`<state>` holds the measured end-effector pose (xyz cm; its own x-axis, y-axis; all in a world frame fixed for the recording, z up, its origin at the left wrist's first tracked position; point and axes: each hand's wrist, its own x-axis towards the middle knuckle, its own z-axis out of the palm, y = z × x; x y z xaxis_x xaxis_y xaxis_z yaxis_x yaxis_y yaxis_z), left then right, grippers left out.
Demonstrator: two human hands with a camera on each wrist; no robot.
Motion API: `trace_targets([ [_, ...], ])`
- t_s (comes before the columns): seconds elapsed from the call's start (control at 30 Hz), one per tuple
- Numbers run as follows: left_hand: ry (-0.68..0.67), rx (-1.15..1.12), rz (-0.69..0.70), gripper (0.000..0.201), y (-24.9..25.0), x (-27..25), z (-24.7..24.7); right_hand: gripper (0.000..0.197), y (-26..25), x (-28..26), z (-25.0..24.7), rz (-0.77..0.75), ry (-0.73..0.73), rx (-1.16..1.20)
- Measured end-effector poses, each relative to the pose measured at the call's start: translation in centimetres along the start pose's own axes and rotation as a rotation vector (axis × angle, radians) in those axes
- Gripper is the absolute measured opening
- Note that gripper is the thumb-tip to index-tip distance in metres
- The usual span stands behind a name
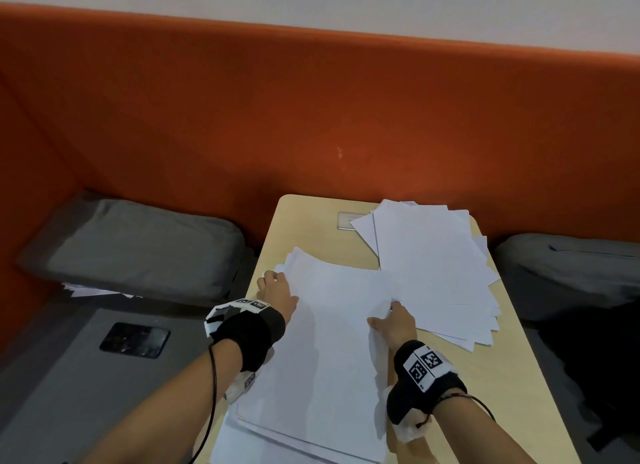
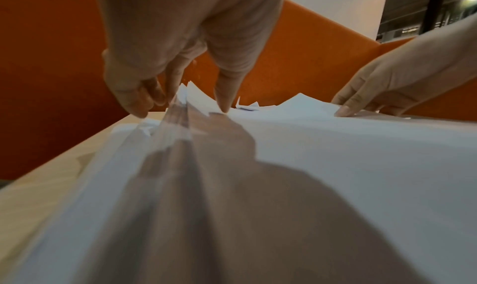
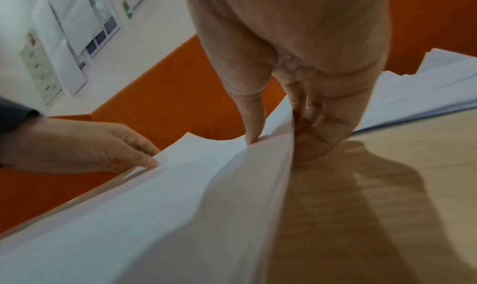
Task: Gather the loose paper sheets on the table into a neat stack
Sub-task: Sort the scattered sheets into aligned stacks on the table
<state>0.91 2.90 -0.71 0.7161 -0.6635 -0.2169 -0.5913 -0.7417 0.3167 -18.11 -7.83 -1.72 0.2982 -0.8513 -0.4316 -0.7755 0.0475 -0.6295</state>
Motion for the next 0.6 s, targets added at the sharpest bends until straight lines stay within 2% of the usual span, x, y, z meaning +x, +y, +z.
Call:
trace_targets([
  [0.13, 0.016, -0.132, 0.078, 0.044, 0.1, 0.1, -0.1, 0.049, -0.5, -0.5, 0.0, -0.036, 0.04, -0.08],
  [0.27, -0.093, -0.554, -0.058, 0.047, -0.5, 0.3, -0.7, 0.041, -0.5, -0.2, 0.0, -0.089, 0.099, 0.084],
  [0.37, -0.216, -0.806, -0.095, 0.037, -1.3, 0.6, -1.3, 0.039, -0.3, 0.1, -0.1, -0.081, 0.101, 0.238],
  [0.43, -0.253, -0.947, -0.053, 0.029, -1.5, 0.2, -1.9, 0.042, 0.1, 0.4, 0.0, -0.061, 0.13, 0.268],
  [0.5, -0.216, -1.014, 0.027, 0.023, -1.3, -0.2, -2.6, 0.049, 0.5, 0.6, -0.1, -0.033, 0.151, 0.301],
  [0.6, -0.146, -1.049, 0.1, 0.022, -1.3, -0.1, -2.9, 0.059, 0.5, 0.3, -0.4, -0.024, 0.095, 0.359],
])
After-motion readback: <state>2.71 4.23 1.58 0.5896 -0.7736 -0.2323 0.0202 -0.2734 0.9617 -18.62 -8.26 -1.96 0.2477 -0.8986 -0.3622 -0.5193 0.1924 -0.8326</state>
